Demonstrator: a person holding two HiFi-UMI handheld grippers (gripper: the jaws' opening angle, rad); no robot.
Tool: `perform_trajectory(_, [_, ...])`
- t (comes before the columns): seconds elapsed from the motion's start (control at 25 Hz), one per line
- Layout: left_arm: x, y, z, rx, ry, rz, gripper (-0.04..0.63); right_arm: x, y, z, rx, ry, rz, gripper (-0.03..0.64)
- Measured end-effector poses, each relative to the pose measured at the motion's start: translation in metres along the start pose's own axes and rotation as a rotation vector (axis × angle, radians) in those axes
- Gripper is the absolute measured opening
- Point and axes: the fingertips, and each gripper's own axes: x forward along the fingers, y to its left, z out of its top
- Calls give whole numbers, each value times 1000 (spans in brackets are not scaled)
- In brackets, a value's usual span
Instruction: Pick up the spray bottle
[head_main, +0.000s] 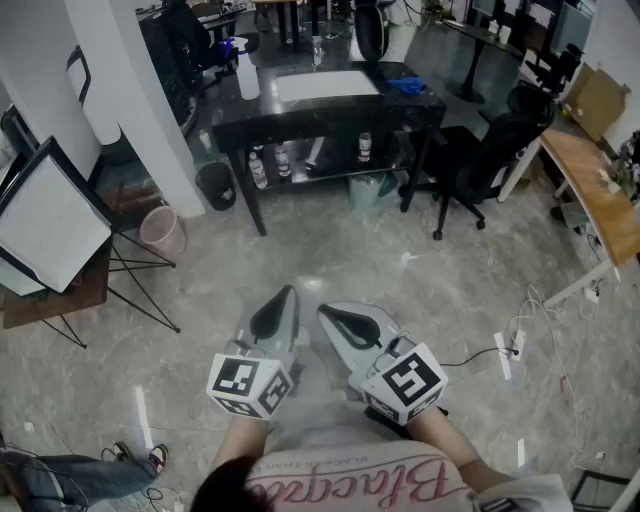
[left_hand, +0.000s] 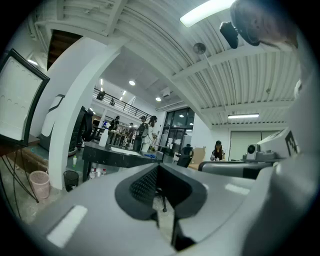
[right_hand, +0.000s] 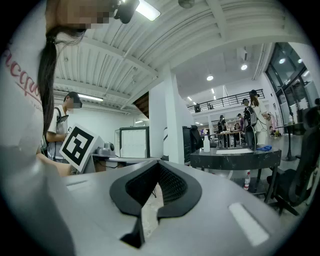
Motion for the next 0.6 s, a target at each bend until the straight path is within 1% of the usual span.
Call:
perform_trajectory(0.2, [5,3,-1,2,10,-3,-2,4,-4,0,2,3,3,2])
perform_trajectory(0.48, [17,12,3,9,3,-1,-2,15,-13,2,0,-7,11,2])
perform_trajectory(0.6, [25,16,7,12,-5,-2,-2,21,-18,8,-1,-35,22,2])
